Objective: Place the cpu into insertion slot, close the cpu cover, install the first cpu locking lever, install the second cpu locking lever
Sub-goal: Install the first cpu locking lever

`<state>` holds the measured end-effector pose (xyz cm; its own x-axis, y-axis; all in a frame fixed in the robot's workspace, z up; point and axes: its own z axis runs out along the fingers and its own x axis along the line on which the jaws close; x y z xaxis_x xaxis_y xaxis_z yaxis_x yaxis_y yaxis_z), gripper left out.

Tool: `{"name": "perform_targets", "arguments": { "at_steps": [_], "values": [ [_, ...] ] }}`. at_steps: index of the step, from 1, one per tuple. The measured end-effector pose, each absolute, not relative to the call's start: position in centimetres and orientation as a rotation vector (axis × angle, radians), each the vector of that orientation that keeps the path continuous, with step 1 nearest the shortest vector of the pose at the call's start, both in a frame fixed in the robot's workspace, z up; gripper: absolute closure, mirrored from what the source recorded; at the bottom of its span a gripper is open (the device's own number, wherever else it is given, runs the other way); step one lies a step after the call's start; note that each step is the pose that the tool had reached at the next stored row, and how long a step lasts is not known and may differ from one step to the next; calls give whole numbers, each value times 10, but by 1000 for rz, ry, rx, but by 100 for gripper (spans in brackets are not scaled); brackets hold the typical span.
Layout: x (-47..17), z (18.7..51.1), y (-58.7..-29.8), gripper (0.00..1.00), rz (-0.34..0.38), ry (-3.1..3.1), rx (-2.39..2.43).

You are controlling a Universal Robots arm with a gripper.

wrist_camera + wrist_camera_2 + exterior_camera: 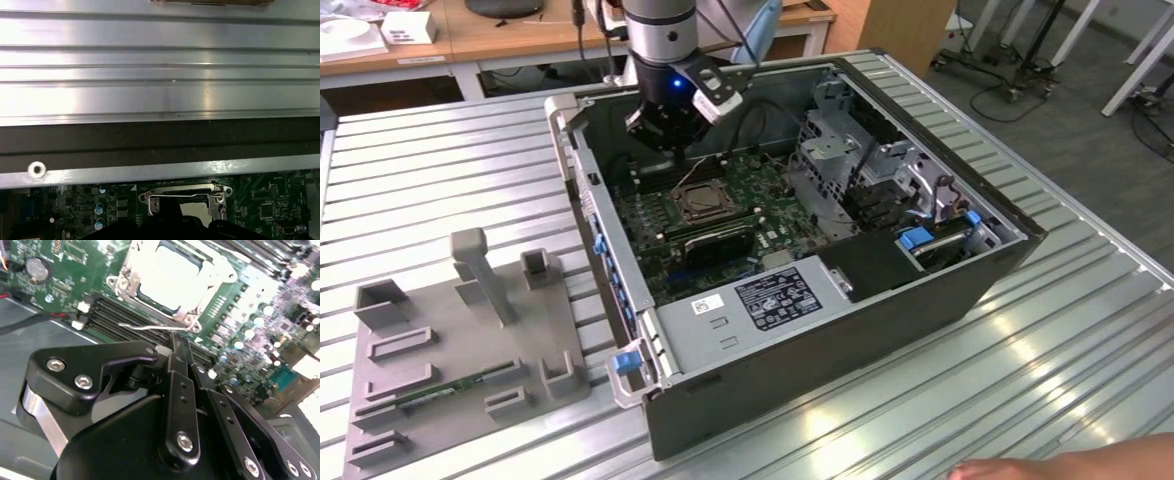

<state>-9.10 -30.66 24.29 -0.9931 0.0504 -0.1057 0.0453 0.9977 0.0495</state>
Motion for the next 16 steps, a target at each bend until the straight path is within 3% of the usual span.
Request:
{"name": "perform_targets", "arguments": {
  "at_steps": [16],
  "values": [
    [-78,233,-298,89,85,3033,73]
  ]
}}
